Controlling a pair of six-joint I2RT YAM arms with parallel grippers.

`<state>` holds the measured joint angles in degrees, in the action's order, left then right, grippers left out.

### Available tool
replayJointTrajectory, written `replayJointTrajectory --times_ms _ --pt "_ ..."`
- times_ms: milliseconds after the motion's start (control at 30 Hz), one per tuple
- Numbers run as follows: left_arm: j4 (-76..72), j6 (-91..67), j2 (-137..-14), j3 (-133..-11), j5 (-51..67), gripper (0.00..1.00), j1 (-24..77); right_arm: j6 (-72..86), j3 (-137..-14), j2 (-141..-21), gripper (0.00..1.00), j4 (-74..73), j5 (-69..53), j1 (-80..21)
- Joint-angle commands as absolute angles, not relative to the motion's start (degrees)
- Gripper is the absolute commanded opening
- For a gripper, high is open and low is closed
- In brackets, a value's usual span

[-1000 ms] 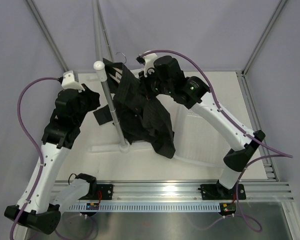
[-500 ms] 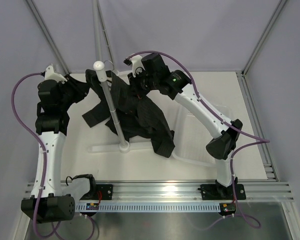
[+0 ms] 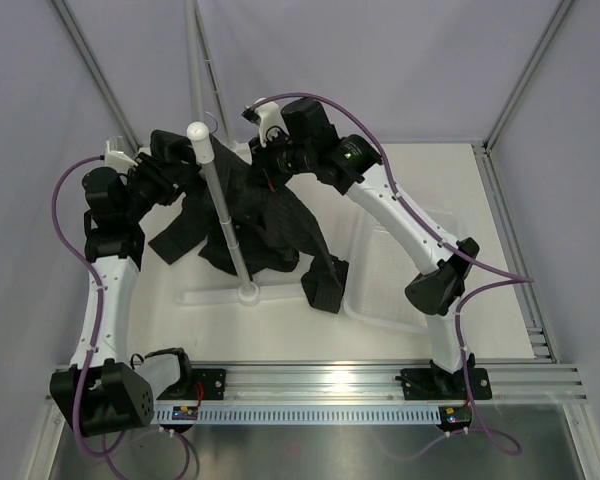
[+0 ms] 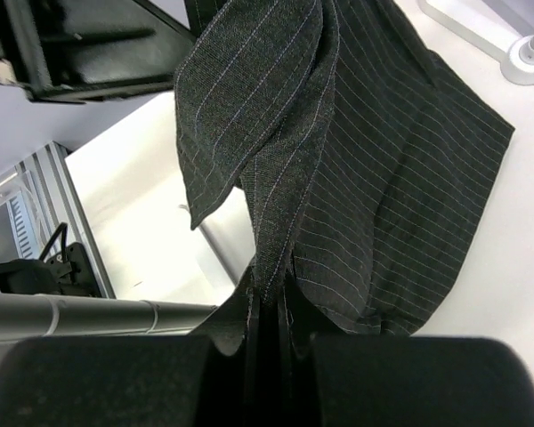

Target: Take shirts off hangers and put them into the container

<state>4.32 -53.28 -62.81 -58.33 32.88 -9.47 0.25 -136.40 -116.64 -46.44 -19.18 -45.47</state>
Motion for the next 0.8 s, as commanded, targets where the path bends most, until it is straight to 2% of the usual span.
replayJointTrajectory --times_ms 0,333,433,767 --pt "-5.27 -59.67 -61.09 -57.40 36.47 0.29 -10.19 -3.51 -138.69 -116.81 0.00 -44.74 -22.41 -45.18" --pt "-8.61 -64.86 -60.64 -56.16 35.69 0.33 -10.28 -3.08 -136.32 -115.84 0.00 -43.51 -25.05 -45.09" --pt "-8.35 -64.69 -60.82 -56.51 35.16 0.39 -10.20 -3.16 -136.23 -115.75 0.00 -43.15 -25.92 -45.26" --pt "-8.70 -64.77 -62.22 -57.57 34.89 0.45 -10.28 -4.22 -137.20 -115.93 0.00 -44.21 -26.02 -46.05"
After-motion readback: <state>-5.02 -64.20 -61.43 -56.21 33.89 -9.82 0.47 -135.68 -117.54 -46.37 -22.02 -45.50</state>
